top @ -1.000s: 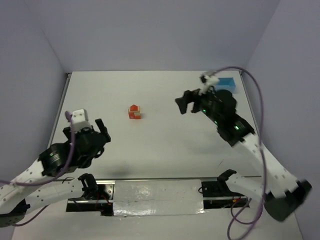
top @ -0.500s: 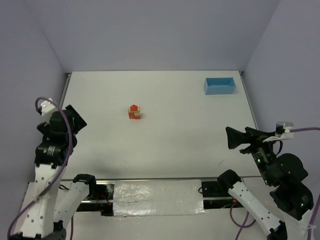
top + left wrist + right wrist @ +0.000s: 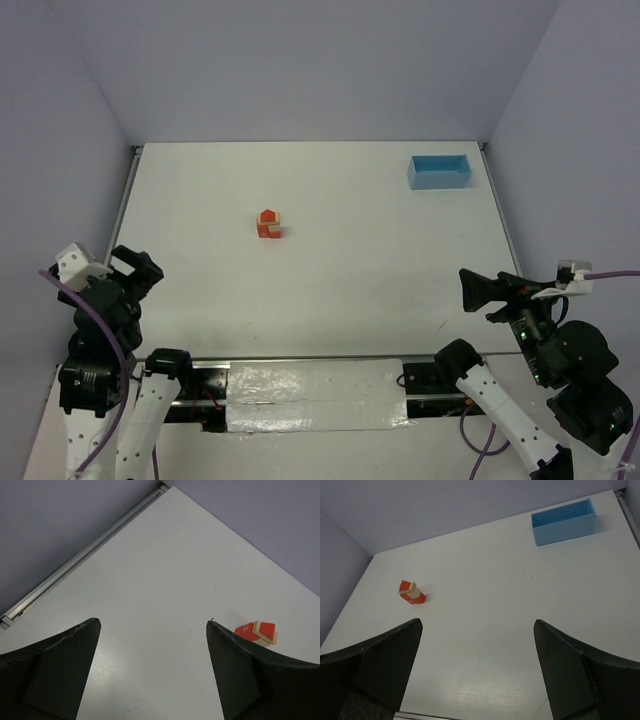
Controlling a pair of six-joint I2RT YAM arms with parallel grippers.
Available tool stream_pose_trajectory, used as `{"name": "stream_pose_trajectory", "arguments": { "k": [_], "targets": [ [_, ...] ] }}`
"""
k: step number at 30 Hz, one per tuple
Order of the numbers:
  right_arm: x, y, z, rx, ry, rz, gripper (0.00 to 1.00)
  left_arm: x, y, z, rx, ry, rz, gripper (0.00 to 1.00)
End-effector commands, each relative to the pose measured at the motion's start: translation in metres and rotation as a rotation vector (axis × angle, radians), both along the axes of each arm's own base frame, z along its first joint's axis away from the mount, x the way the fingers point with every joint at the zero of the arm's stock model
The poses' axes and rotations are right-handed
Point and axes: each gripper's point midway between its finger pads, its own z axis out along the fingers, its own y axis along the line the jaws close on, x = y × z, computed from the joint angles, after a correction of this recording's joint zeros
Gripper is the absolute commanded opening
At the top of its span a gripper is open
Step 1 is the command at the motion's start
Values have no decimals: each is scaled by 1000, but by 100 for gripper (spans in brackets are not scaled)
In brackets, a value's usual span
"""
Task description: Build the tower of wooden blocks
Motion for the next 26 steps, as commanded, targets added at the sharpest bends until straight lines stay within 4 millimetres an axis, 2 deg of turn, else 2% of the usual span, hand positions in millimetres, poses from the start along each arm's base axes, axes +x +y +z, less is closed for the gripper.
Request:
{"name": "stream_pose_trajectory", "arguments": {
  "k": [1, 11, 17, 26],
  "targets": [
    [1, -4, -2, 2, 10, -24, 100, 7, -2, 5, 3, -15, -11, 100],
    [7, 3, -3, -23, 29, -5, 100, 5, -3, 8, 1, -40, -18, 100],
    [18, 16, -5, -56, 54, 34, 100, 3, -1, 8, -2, -39, -6, 100],
    [31, 36, -8, -5, 49, 85, 100, 7, -5, 6, 2, -31, -35, 99]
  ]
}}
